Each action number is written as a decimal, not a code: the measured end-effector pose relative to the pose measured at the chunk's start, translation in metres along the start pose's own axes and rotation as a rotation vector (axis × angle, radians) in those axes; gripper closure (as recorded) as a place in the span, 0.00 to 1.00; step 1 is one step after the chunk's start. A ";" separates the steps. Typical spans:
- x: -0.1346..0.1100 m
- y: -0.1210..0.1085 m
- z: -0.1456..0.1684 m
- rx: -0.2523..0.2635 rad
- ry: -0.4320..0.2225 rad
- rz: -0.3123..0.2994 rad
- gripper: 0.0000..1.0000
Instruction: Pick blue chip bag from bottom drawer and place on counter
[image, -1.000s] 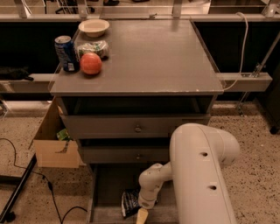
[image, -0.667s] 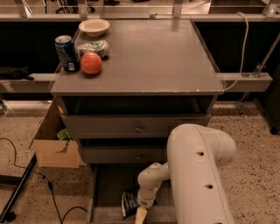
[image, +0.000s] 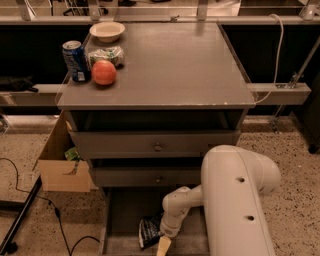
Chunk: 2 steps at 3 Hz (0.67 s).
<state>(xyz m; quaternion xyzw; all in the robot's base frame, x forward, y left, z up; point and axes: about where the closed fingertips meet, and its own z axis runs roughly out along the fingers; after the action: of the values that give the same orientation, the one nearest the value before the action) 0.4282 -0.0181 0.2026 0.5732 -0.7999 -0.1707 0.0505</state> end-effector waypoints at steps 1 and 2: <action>0.007 -0.001 -0.010 -0.005 -0.070 -0.004 0.00; 0.007 0.001 -0.008 -0.006 -0.062 -0.004 0.00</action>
Offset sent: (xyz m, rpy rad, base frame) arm 0.0012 -0.0070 0.0064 0.0550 -0.0130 -0.0153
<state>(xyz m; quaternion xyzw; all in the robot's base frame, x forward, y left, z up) 0.4272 -0.0258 0.2094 0.5689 -0.7995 -0.1911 0.0270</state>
